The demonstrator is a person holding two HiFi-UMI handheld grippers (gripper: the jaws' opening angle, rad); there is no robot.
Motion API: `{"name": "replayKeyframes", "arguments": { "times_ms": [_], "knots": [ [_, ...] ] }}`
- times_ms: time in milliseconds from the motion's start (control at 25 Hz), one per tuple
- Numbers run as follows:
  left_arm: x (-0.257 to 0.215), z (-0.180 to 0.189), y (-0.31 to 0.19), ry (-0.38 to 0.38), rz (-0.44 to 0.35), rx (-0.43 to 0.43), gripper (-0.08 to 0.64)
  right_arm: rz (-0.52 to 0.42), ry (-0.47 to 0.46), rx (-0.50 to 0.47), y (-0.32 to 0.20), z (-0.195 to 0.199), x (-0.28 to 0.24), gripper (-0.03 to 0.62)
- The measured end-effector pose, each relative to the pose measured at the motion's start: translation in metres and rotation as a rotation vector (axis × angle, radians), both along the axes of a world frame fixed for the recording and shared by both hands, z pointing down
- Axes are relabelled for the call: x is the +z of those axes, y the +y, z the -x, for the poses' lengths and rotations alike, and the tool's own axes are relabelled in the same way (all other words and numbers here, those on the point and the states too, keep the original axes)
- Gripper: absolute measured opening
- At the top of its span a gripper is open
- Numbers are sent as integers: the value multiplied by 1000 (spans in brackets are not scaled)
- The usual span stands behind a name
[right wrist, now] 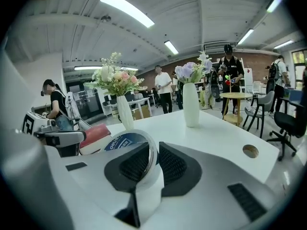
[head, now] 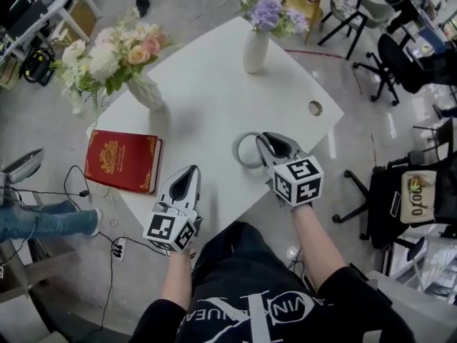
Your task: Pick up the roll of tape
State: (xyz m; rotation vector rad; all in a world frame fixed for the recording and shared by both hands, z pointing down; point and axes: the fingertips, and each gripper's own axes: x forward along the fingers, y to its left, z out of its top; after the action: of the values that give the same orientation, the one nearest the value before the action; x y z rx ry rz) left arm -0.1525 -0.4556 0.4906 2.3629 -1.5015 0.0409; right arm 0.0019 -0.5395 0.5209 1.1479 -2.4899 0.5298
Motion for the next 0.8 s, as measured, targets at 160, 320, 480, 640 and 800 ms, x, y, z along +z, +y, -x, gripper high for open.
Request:
{"name": "replayKeyframes", "arguments": {
  "times_ms": [160,320,480,640,800],
  "knots": [
    [-10,2,-1,-4,-19,-6,0,-25,-22,0,2,0,-14,74],
    [-18,7,-3,-6,-37,-14,0,-50,-40,-7,5,2,-26,74],
    [-27,11,-6,-9,-56,-21,0,-86,-58,-18,6,4,-41,74],
    [-37,18,-8,-11,-76,-38,0,-115,-84,-21,7,5,-55,74],
    [-47,28,-10,-13,-98,-57,0,-139,-103,-24,9,6,-67,74]
  ]
}}
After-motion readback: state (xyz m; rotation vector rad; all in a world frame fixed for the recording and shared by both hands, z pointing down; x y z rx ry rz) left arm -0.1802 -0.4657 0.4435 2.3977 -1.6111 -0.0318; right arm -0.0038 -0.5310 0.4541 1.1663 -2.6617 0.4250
